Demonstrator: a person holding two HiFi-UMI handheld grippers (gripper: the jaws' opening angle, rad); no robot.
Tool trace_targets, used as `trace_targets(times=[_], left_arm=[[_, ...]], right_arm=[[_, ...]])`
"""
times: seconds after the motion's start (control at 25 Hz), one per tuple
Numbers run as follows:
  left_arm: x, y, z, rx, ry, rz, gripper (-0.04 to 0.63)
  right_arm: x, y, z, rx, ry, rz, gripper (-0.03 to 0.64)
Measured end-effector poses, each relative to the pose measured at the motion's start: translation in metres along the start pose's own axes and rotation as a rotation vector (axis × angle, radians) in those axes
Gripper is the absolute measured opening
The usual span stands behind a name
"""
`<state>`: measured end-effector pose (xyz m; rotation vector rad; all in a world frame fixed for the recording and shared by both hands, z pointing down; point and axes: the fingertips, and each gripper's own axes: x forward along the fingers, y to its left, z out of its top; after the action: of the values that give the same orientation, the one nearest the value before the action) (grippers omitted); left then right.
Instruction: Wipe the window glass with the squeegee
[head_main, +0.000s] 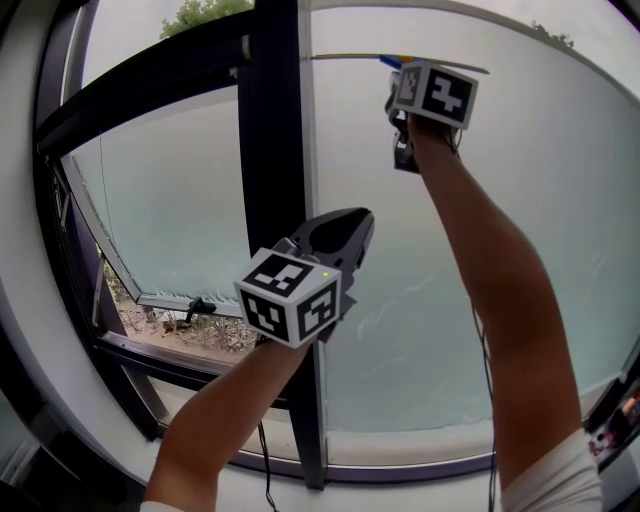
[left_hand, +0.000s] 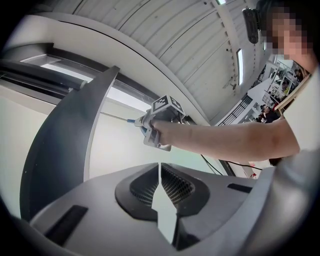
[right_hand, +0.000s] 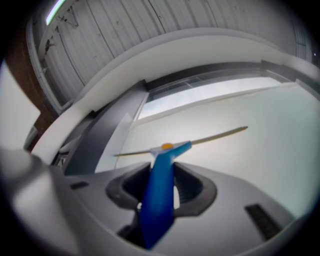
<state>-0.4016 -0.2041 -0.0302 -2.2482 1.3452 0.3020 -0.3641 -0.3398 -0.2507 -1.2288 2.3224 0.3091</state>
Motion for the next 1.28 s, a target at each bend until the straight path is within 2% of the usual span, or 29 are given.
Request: trace_targets(times=[0.68, 1.28], left_arm=[[-0.004, -0.021, -0.007, -0.022, 0.013, -0.046, 0.04], [-0.015, -0.034, -0.013, -0.052, 0.031, -0.047, 0.04]], right_arm=[[-0.018, -0.002, -0.027, -0.043, 0.028, 0.005, 0.152], [-0.038, -0.003, -0.054, -0.036, 0.084, 0.0, 0.152]])
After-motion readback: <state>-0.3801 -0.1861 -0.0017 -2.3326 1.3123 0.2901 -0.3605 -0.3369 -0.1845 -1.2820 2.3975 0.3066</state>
